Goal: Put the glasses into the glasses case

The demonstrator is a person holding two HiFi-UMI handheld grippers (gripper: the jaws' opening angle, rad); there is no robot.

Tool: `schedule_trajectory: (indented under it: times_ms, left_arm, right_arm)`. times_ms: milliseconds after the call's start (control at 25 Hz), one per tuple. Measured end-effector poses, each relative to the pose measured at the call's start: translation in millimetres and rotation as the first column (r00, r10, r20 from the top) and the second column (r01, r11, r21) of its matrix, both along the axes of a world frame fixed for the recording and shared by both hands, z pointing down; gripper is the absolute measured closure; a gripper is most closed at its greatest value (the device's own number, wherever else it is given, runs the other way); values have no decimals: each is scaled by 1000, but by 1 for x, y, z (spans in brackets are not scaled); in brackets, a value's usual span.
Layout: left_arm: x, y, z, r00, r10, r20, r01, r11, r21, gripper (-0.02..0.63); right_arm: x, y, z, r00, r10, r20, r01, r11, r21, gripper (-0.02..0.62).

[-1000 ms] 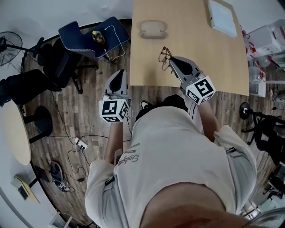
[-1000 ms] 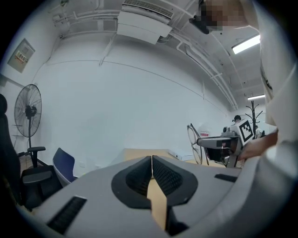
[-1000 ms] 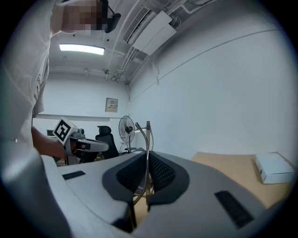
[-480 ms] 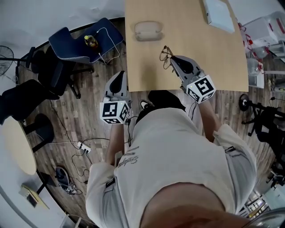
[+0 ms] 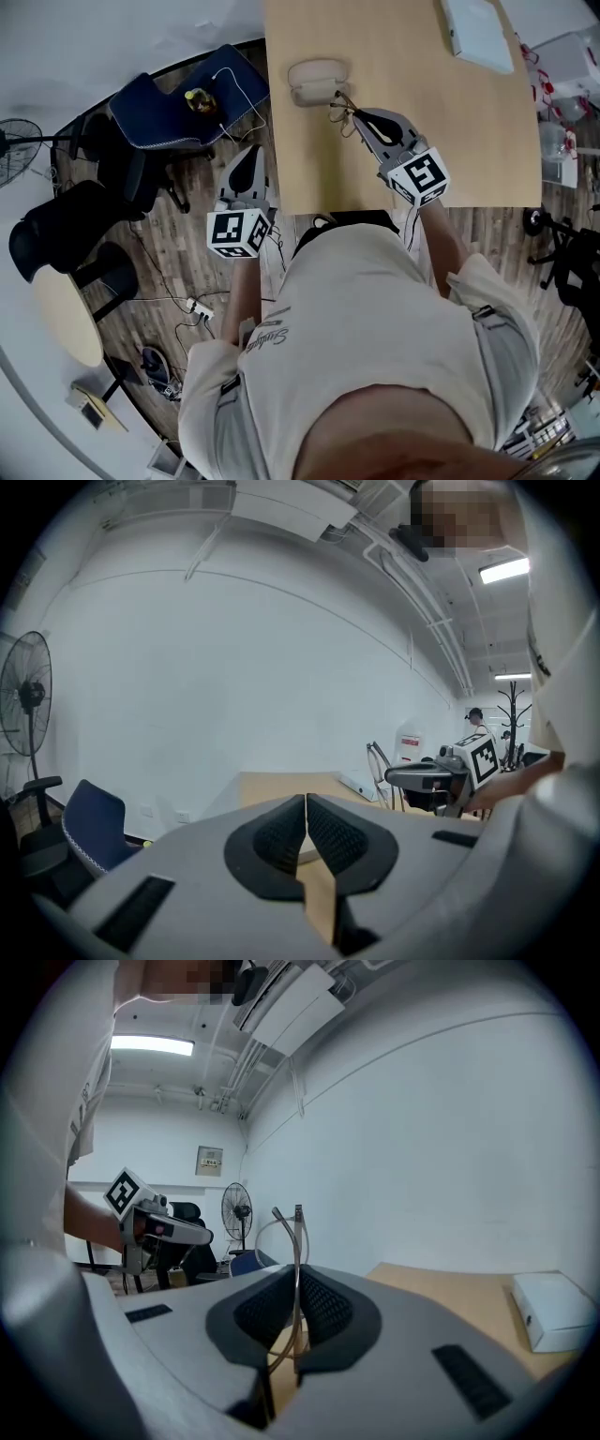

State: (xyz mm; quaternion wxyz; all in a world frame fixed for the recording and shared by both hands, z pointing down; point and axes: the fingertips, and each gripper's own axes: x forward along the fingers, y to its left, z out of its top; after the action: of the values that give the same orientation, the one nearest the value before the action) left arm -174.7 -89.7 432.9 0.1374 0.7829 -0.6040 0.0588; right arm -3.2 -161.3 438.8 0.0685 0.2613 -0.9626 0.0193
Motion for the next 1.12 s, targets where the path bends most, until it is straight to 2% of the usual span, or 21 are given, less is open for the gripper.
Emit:
schedule_trajectory:
  times_ms: [480,760,920,1120]
  left_arm:
    - [14,-58,21,1000,5,-10,-6,999,-53,589]
    - [27,-75,23,999,21,-37,-22,999,-41,589]
    - [21,-74,24,999,23,-40,-25,999,-39,589]
    - [7,-71,26,999,-13,-45,11,999,-44,589]
  right_arm:
    - [24,-62,28,998,-38,-45,36,999,-27,586]
    - [16,-83,51,985,-85,-150,83,996,-20,586]
    - [1,-92,65,963,-120,-241,124,992,4,586]
    - [-20,-103,83,911,-214,-353,231,973,6,586]
